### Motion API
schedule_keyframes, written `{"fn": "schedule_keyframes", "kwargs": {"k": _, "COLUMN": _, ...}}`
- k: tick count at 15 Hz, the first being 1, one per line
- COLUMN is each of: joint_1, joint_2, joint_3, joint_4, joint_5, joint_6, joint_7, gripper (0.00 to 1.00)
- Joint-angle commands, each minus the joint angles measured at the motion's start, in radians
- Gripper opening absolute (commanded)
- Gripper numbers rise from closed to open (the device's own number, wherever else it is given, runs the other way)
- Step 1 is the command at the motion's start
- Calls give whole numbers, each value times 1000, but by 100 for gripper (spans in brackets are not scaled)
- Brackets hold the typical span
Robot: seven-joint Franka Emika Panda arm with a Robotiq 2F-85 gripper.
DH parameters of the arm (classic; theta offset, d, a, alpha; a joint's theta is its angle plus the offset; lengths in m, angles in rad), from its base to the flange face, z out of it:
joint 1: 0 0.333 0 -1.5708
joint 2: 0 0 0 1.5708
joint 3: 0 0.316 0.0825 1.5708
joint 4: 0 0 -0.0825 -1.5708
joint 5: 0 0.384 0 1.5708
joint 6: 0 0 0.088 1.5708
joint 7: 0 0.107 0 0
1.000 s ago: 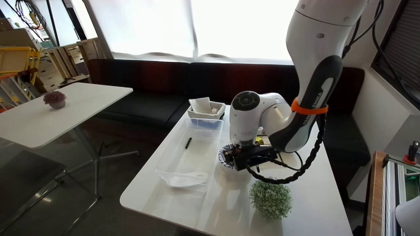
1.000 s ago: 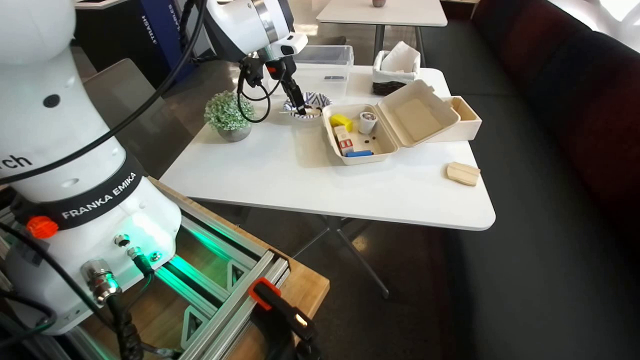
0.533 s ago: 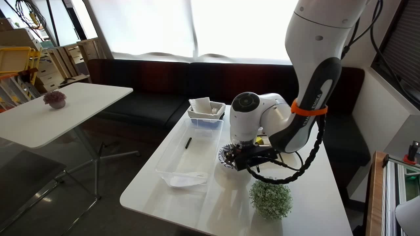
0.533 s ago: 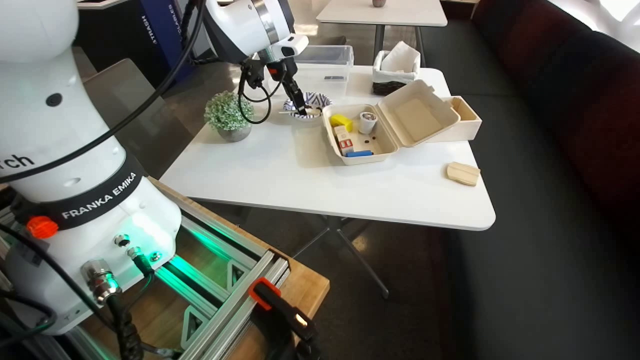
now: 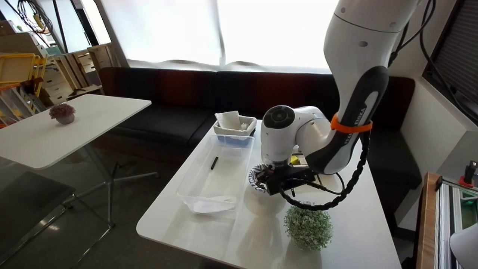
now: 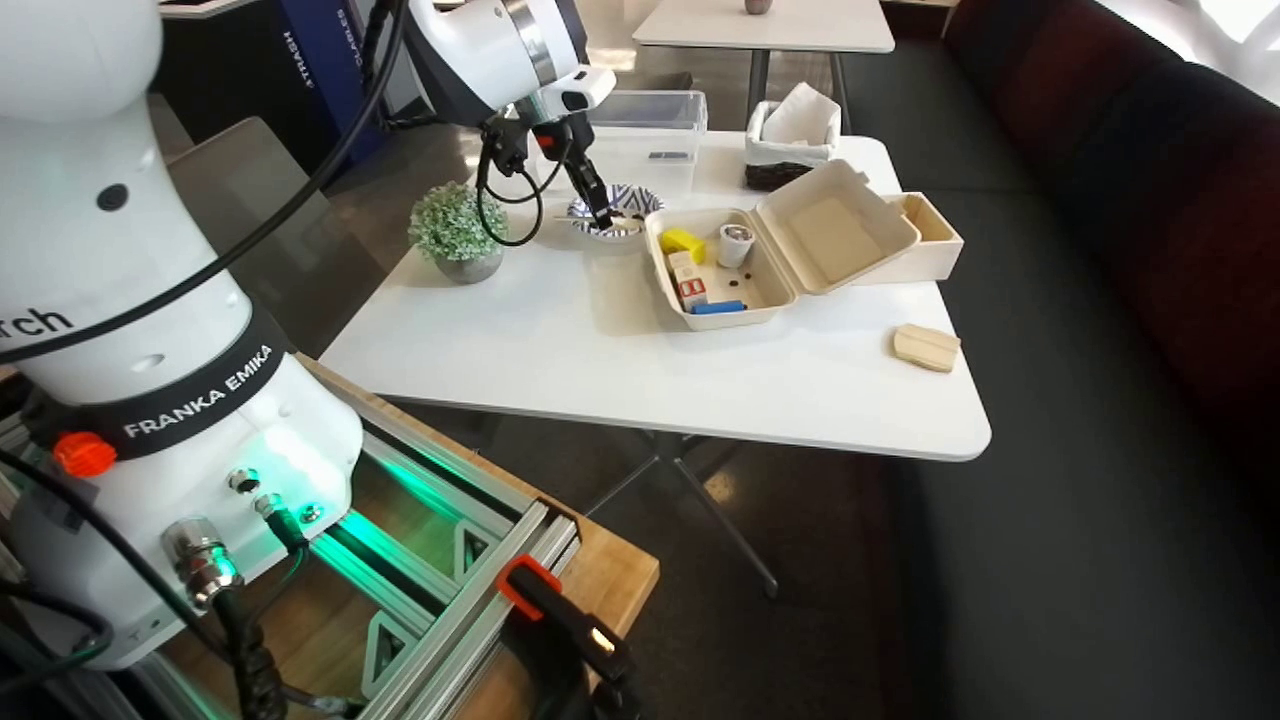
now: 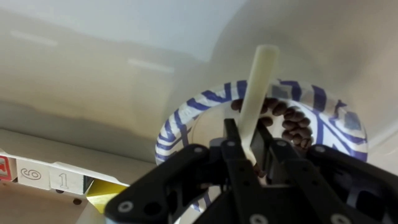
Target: Use the white spoon to place one coffee bean from bowl in the food pack.
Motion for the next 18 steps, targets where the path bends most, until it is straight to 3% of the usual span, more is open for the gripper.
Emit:
{"fn": "schedule_keyframes", "kwargs": {"k": 1, "joint_1": 19, "joint_2": -18, "joint_3": -10, "joint_4": -17, "joint_5": -20, "joint_6": 24, "joint_7": 18, "gripper": 4}}
{"fn": "schedule_keyframes", "kwargs": {"k": 5, "joint_1": -15, "joint_2": -80, "joint_3": 53, "joint_4": -61, "joint_5": 15, "joint_6": -13, "joint_7": -67, "gripper": 4}}
{"fn": "schedule_keyframes", "kwargs": {"k": 11, "joint_1": -72, "joint_2": -186, "joint_3": 130, "joint_4": -125, "joint_5": 81, "joint_6": -178, "joint_7": -262, "gripper": 4}}
{"fn": "schedule_keyframes", "kwargs": {"k": 14, "joint_1": -73, "joint_2": -196, "joint_3": 135, "joint_4": -88, "joint_5": 109, "joint_6": -312, "joint_7": -410, "gripper": 4}}
{"fn": "schedule_keyframes", "kwargs": {"k": 18, "joint_1": -82, "joint_2": -152, "joint_3": 147, "joint_4": -12, "joint_5": 92, "joint_6": -369, "joint_7": -645, "gripper": 4}}
